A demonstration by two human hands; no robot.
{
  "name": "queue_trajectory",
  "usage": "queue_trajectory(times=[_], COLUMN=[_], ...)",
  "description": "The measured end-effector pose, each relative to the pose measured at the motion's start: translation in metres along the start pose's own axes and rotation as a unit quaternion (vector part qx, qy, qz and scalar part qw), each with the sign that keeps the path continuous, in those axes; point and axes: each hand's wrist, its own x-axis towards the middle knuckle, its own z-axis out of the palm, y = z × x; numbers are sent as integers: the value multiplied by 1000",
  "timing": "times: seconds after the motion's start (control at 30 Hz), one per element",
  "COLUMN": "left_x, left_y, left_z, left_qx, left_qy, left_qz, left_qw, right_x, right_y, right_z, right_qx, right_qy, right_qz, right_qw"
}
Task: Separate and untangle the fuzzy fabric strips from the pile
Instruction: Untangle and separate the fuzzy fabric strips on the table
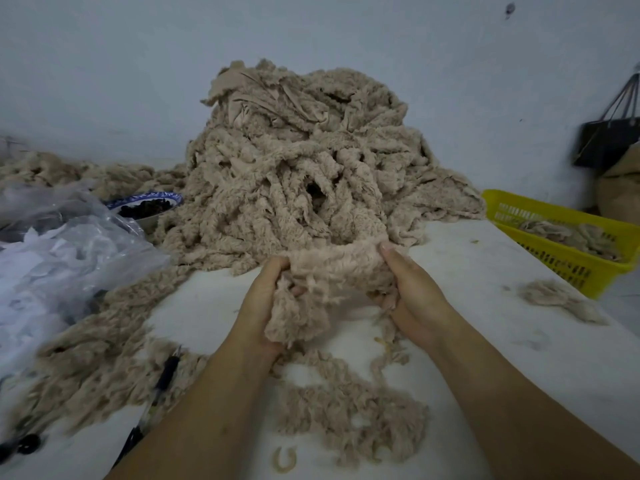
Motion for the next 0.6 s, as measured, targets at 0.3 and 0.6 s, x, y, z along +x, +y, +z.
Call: queue_trajectory(times=[0.3,0.6], left_x=[-5,-1], left_y=[-22,-15], left_z=[14,9], left_qx=[466,247], left_qy=[-90,-3], left_qz=[146,86], left_qw=[868,965], right_x=[-2,-7], right_y=[2,-8], right_z=[12,20], right_qx=[-51,-48], right_qy=[1,121], right_qz=[-45,-73], right_qw=[998,989])
